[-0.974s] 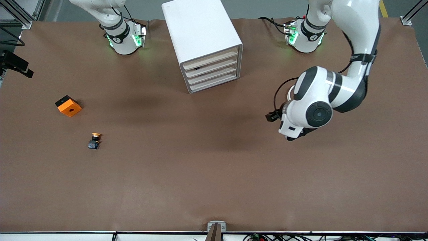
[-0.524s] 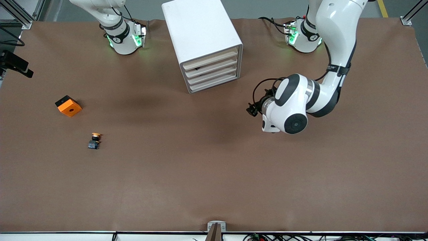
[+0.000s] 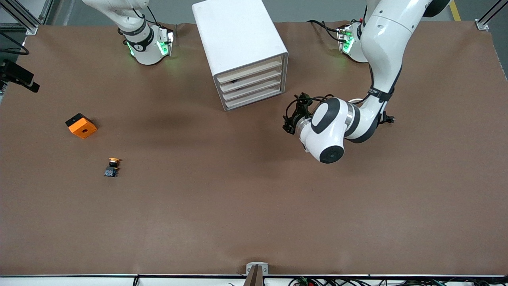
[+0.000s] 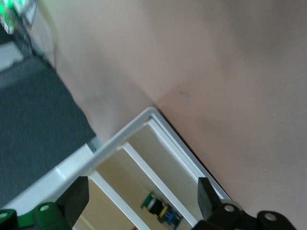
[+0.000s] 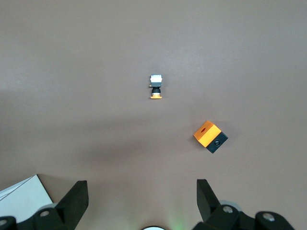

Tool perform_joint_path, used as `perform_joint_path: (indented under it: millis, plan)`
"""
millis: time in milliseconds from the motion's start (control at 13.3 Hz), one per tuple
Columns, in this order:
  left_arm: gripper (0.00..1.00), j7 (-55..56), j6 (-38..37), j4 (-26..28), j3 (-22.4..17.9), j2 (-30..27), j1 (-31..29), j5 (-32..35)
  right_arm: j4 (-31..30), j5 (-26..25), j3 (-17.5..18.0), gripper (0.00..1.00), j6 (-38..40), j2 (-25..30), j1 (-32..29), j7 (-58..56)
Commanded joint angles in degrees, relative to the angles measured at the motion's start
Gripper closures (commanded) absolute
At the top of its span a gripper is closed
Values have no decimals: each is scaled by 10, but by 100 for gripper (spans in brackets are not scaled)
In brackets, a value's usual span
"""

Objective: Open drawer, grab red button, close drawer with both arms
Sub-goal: 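Move the left gripper to the white cabinet's drawer handle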

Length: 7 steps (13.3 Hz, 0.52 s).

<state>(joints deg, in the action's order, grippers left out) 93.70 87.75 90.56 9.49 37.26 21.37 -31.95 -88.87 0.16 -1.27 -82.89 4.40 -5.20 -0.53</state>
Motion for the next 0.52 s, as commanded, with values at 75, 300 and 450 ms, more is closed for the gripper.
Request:
perform_joint_path:
  millis: [75,300,450]
  plan:
    - [0,135,-14,-24,11,32,-3,-31,0,-4,3,0,-6,8,-6,-29]
    - [0,195,-14,-35,18,54,-4,-36,0,-4,2,0,-6,8,-6,-28]
    - [0,204,-18,-36,18,55,-1,-50,0,-4,2,0,-5,8,-5,-28]
